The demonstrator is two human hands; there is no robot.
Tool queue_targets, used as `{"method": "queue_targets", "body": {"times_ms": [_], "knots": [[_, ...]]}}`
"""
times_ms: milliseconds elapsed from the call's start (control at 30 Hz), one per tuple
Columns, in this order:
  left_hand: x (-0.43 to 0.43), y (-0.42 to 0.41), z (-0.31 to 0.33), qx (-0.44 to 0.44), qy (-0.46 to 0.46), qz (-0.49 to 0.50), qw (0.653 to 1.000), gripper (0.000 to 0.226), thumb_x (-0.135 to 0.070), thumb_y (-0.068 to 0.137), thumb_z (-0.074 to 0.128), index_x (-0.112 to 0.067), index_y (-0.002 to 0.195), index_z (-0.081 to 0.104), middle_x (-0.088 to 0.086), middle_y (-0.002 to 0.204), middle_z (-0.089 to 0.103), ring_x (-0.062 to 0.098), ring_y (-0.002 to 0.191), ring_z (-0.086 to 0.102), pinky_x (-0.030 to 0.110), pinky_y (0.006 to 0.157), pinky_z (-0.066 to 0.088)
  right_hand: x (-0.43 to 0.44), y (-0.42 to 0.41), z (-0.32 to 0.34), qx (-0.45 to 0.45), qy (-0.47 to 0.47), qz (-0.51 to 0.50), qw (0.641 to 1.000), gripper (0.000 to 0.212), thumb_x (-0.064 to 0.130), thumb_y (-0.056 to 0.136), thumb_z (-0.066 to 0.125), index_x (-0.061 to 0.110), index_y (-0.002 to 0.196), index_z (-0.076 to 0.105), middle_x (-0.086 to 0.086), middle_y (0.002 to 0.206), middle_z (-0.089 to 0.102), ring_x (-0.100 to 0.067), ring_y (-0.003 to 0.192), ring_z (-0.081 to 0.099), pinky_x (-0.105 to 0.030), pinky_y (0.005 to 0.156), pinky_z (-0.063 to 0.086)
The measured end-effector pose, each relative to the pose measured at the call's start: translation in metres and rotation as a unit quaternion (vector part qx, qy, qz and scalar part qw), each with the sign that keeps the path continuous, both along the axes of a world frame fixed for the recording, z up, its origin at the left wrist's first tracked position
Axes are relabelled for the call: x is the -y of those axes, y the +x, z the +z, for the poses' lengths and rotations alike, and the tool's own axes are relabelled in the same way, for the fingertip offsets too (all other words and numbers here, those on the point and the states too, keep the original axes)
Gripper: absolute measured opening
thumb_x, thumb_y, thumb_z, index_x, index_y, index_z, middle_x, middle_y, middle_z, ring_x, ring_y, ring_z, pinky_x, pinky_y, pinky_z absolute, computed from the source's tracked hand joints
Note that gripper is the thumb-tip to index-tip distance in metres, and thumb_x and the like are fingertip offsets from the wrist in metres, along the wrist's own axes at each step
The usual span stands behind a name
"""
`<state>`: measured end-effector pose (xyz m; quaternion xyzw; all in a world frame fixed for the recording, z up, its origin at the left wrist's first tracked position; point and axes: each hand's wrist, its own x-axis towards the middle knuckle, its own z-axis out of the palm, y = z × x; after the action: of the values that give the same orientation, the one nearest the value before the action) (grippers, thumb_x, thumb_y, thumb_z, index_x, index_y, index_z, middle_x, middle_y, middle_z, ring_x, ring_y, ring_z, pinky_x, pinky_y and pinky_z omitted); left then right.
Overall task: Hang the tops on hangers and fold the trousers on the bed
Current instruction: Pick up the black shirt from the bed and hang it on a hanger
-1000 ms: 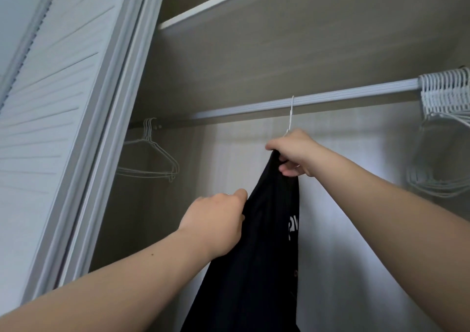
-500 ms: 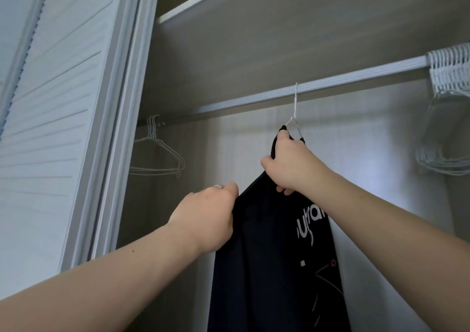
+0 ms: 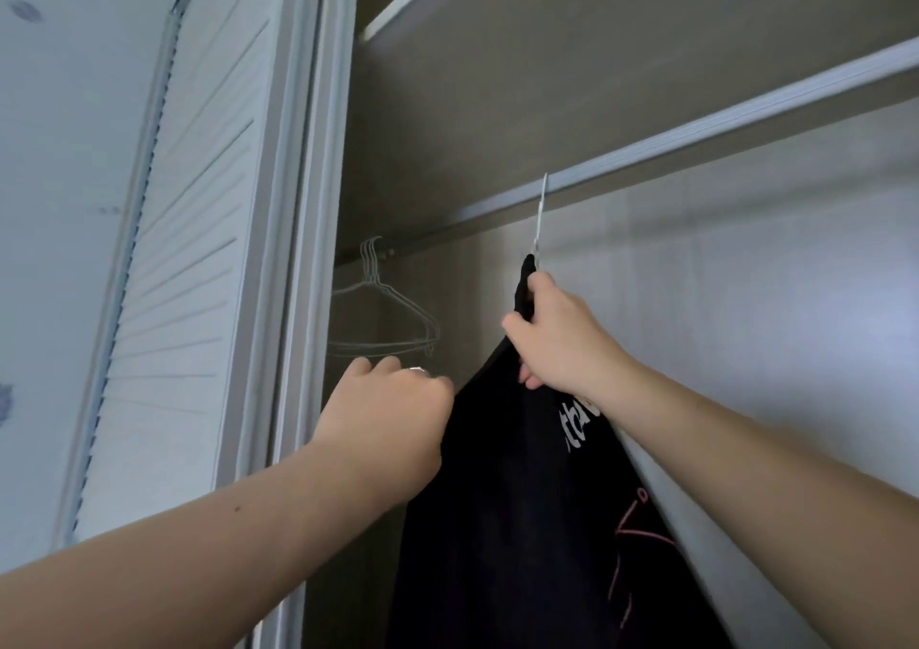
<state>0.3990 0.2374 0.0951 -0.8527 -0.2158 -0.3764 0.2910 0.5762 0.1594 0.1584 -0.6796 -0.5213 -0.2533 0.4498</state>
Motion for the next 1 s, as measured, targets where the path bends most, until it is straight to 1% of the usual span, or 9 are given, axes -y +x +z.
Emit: {"method": "queue_targets", "body": {"times_ms": [200,367,467,533,633,700,767,900,1000], "knots": [[-0.015,0.004,0.003,-0.08,0.064,0.155,0.983,0.012,-0.025,0.096,0.051,-0.019,0.106,0.056,0.003,0.111,0.064,0.03,0.107,0.049,0.043,0.078,0.021,-0.084,0.022,-0.006,0.017,0.016,0.037,0.999,0.019,0.045,0.091,0.046,0.03,0.099,0.036,-0.004,0.08,0.063,-0.022,0.059,0.067,-0.036,0.052,0.052],[-0.029,0.022,0.01,-0.137,0.088,0.24,0.957,0.009,-0.023,0.097,0.054,-0.017,0.103,0.056,0.007,0.109,0.063,0.032,0.108,0.046,0.044,0.079,0.02,-0.148,0.034,-0.009,0.004,0.023,0.097,0.995,0.017,0.042,0.096,0.05,0.03,0.102,0.038,0.005,0.083,0.054,-0.012,0.068,0.055,-0.03,0.052,0.04],[-0.042,0.039,0.022,-0.167,0.067,0.296,0.938,0.016,-0.023,0.097,0.057,-0.019,0.087,0.044,0.007,0.092,0.058,0.034,0.112,0.045,0.047,0.085,0.026,-0.183,0.035,-0.001,-0.002,0.017,0.148,0.989,0.016,0.035,0.097,0.052,0.028,0.107,0.042,0.008,0.085,0.05,-0.017,0.073,0.055,-0.03,0.054,0.039],[-0.053,0.051,0.032,-0.189,0.042,0.339,0.921,0.017,-0.025,0.097,0.058,-0.017,0.087,0.047,0.007,0.079,0.047,0.037,0.116,0.046,0.051,0.097,0.028,-0.205,0.034,0.006,-0.008,0.007,0.164,0.986,0.025,0.032,0.098,0.053,0.021,0.119,0.047,0.0,0.096,0.056,-0.023,0.083,0.056,-0.03,0.056,0.042],[-0.073,0.065,0.042,-0.21,0.017,0.4,0.892,0.011,-0.028,0.097,0.057,-0.017,0.101,0.056,0.007,0.083,0.049,0.036,0.117,0.049,0.051,0.103,0.028,-0.235,0.032,0.012,-0.043,-0.011,0.19,0.981,0.045,0.031,0.099,0.054,0.016,0.14,0.043,-0.013,0.125,0.059,-0.024,0.084,0.062,-0.028,0.057,0.049],[-0.086,0.07,0.047,-0.219,-0.006,0.431,0.875,0.017,-0.028,0.098,0.054,-0.018,0.111,0.056,0.007,0.092,0.053,0.034,0.118,0.05,0.05,0.105,0.03,-0.251,0.029,0.014,-0.063,-0.018,0.222,0.973,0.048,0.031,0.1,0.055,0.015,0.143,0.043,-0.014,0.133,0.058,-0.022,0.088,0.063,-0.018,0.048,0.042],[-0.098,0.071,0.051,-0.22,-0.019,0.458,0.861,0.025,-0.028,0.099,0.05,-0.017,0.121,0.056,0.006,0.113,0.059,0.032,0.119,0.052,0.05,0.106,0.031,-0.266,0.025,0.016,-0.074,-0.022,0.245,0.966,0.043,0.033,0.1,0.056,0.015,0.137,0.047,-0.013,0.132,0.059,-0.02,0.089,0.061,-0.018,0.047,0.041],[-0.115,0.07,0.054,-0.216,-0.04,0.483,0.848,0.016,-0.027,0.099,0.044,-0.015,0.091,0.05,0.006,0.1,0.059,0.028,0.106,0.056,0.049,0.102,0.036,-0.285,0.017,0.019,-0.077,-0.016,0.262,0.962,0.034,0.038,0.099,0.057,0.015,0.124,0.053,-0.01,0.117,0.064,-0.014,0.073,0.061,-0.025,0.047,0.05],[-0.117,0.069,0.052,-0.222,-0.031,0.483,0.847,0.021,-0.025,0.101,0.042,-0.018,0.113,0.058,0.006,0.113,0.061,0.029,0.108,0.057,0.05,0.101,0.036,-0.287,0.013,0.017,-0.066,0.01,0.257,0.964,0.048,0.042,0.098,0.059,0.014,0.136,0.049,-0.011,0.122,0.063,-0.015,0.077,0.058,-0.022,0.049,0.048]]}}
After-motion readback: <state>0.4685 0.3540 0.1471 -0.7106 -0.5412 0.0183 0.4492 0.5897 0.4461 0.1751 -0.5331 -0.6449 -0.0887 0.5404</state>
